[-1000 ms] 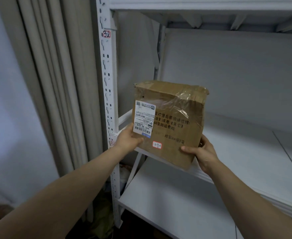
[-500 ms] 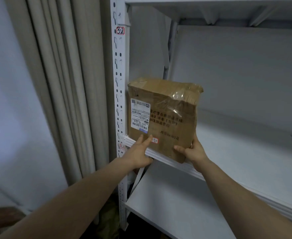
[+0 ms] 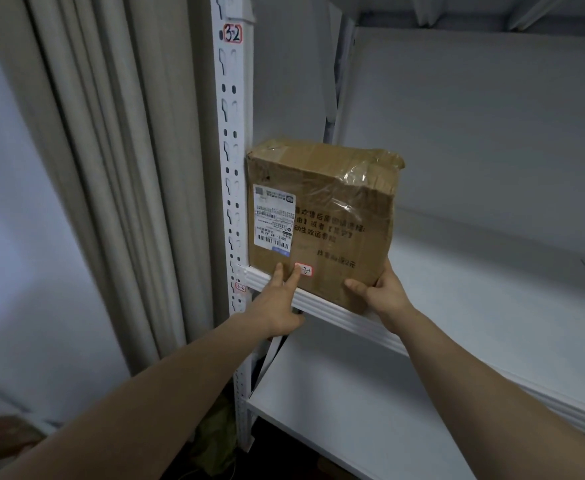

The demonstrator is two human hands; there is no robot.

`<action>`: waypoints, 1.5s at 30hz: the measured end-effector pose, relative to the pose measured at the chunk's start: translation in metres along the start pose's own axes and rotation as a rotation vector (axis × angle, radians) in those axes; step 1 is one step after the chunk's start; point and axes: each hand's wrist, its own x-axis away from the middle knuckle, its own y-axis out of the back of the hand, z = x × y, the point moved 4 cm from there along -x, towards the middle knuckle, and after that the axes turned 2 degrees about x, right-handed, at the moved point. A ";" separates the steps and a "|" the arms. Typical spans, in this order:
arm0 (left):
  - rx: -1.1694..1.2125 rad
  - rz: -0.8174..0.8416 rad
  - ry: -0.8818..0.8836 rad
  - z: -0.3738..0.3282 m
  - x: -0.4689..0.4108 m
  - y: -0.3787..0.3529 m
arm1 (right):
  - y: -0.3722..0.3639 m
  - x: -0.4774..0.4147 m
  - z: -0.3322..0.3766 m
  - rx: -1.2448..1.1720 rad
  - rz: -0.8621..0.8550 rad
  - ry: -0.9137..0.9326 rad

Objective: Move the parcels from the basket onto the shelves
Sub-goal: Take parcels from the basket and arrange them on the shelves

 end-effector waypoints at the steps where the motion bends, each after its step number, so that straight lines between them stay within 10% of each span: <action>1: -0.004 -0.006 -0.003 0.000 0.000 0.000 | 0.000 -0.001 0.000 0.001 0.003 0.000; 28: -0.024 -0.008 0.038 0.005 -0.008 0.001 | 0.003 -0.006 -0.008 0.035 0.040 -0.098; 38: -0.025 -0.020 0.051 0.003 0.013 0.006 | 0.011 0.028 -0.015 0.134 -0.237 -0.193; 45: 0.006 -0.056 0.190 0.002 0.081 -0.002 | -0.013 0.094 -0.015 0.108 -0.360 0.056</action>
